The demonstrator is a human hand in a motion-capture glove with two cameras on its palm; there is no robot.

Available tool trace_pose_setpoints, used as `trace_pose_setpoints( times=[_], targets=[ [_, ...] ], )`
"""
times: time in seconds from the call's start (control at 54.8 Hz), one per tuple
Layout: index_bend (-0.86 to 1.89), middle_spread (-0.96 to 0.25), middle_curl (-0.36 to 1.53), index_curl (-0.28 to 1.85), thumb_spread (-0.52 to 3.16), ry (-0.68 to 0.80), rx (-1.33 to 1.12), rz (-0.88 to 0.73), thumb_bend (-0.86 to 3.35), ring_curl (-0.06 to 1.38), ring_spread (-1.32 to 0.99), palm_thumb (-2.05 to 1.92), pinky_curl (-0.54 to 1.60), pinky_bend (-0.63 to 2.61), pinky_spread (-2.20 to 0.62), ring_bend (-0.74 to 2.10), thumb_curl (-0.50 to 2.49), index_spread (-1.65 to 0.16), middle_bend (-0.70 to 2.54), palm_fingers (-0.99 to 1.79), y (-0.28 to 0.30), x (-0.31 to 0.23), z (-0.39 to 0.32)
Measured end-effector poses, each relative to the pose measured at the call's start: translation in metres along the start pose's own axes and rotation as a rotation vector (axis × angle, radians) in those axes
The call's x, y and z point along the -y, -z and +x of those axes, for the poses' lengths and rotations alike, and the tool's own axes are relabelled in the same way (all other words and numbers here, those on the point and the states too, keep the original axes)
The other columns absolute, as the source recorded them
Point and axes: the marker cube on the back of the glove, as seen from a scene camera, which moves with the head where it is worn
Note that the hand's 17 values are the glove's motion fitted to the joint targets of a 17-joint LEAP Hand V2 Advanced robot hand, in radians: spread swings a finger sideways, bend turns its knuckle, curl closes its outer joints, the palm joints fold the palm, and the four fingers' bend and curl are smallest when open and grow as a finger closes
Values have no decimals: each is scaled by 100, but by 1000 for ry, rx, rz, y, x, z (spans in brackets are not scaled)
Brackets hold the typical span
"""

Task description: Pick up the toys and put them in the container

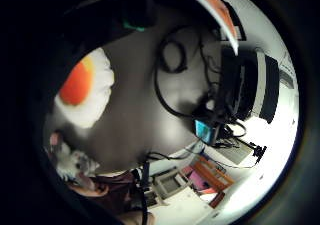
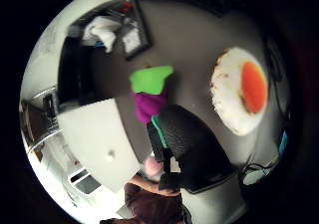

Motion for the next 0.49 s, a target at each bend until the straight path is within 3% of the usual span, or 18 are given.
trace_pose_setpoints(
  times=[0.128,0.219,0.42,0.493],
  targets=[
    [10,-3,22,15,124,-22,23,-78,-4,26,4,-5,42,106,4,41,21,-28,8,-25,-50,15,-3],
    [12,-2,19,16,121,-42,-25,-28,-3,26,5,-3,42,111,4,43,23,-29,8,-20,-67,20,-4],
    [24,-8,20,22,132,-3,-16,180,6,39,-14,15,35,101,-18,96,28,-27,22,55,-74,16,-1],
    [22,-12,24,25,139,7,30,234,10,42,-21,22,36,99,-25,101,30,-25,30,68,-73,9,4]
  ],
)
